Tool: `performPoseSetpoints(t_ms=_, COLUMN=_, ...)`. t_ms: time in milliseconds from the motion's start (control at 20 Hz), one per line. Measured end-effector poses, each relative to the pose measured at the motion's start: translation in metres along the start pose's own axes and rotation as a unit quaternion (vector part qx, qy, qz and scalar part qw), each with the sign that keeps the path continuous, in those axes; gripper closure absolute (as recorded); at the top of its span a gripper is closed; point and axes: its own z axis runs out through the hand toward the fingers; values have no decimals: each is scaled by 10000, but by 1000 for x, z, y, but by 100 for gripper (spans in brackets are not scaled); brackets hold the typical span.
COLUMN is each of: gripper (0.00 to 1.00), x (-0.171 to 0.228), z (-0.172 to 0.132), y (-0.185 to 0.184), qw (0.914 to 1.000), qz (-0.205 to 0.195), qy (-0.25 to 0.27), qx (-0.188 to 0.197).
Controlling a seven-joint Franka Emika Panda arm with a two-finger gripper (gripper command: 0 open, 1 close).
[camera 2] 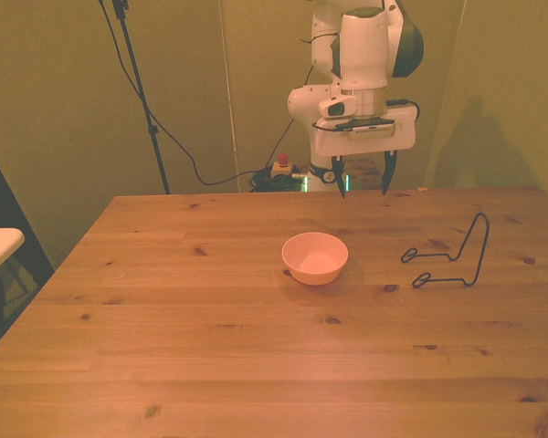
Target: Load the bowl
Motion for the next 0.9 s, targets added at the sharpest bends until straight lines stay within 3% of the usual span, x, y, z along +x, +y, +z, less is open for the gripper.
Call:
performPoseSetpoints(t_ms=250, gripper=0, x=6, z=0, y=-3, qw=9999, qz=33, qy=100, qx=33)
performPoseSetpoints(t_ms=550, gripper=0, x=52, z=-7, y=-20, qw=9982, qz=358, qy=473, qx=-30)
performPoseSetpoints(t_ms=900, gripper=0, x=102, z=26, y=-56, qw=9956, qz=745, qy=539, qx=-185)
